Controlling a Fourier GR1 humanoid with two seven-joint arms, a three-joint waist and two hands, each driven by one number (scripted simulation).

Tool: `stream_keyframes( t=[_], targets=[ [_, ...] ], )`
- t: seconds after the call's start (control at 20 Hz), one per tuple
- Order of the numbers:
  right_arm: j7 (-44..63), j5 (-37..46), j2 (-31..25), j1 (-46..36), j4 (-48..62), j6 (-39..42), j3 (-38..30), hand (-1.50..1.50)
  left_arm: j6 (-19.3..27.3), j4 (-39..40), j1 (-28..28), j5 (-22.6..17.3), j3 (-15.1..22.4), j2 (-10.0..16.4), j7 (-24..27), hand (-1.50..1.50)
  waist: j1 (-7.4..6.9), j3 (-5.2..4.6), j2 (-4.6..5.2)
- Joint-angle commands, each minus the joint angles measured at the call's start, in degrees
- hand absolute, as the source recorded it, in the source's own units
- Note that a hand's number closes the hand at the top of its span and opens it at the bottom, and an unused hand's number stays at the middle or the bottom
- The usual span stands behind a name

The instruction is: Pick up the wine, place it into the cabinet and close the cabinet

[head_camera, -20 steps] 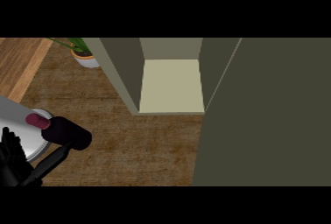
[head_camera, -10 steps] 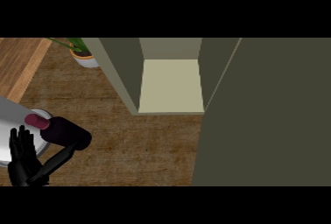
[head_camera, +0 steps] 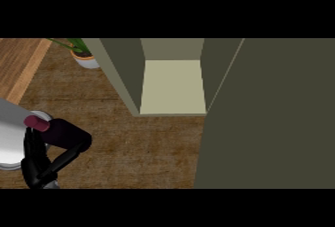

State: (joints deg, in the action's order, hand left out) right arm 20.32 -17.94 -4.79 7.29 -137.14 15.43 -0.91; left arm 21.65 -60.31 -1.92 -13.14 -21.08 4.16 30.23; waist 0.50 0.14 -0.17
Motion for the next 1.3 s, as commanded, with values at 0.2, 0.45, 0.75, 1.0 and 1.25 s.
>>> stream_keyframes(
  t=[0.2,0.45,0.75,1.0,1.25],
  targets=[
    [-0.64,-4.37,-0.29,4.78,-5.56,1.9,-2.44,-1.5,-2.42,15.72,-6.68,-2.79,-3.79,2.92,5.89,-1.5,0.09,-0.17,0.18],
    [2.06,-2.37,0.29,1.92,-6.31,-0.44,0.16,-1.5,-9.58,22.76,-11.56,-7.62,-6.46,4.1,8.32,1.5,0.17,-0.23,0.22],
    [4.19,-3.1,-0.38,1.59,-8.68,-1.4,-0.45,-1.5,-11.91,29.58,-14.39,-5.6,-3.87,2.82,13.74,1.5,0.3,-0.21,0.21],
    [3.14,-3.61,-0.16,1.08,-6.77,-0.93,-0.86,-1.5,-10.95,38.27,-17.66,-5.34,-5.44,4.64,18.89,1.5,0.45,-0.23,0.31],
    [1.98,-1.21,0.58,2.25,-6.06,-0.64,1.01,-1.5,-18.43,36.2,-15.89,-3.54,-1.47,1.83,21.78,1.5,0.37,-0.17,0.0]
  ],
)
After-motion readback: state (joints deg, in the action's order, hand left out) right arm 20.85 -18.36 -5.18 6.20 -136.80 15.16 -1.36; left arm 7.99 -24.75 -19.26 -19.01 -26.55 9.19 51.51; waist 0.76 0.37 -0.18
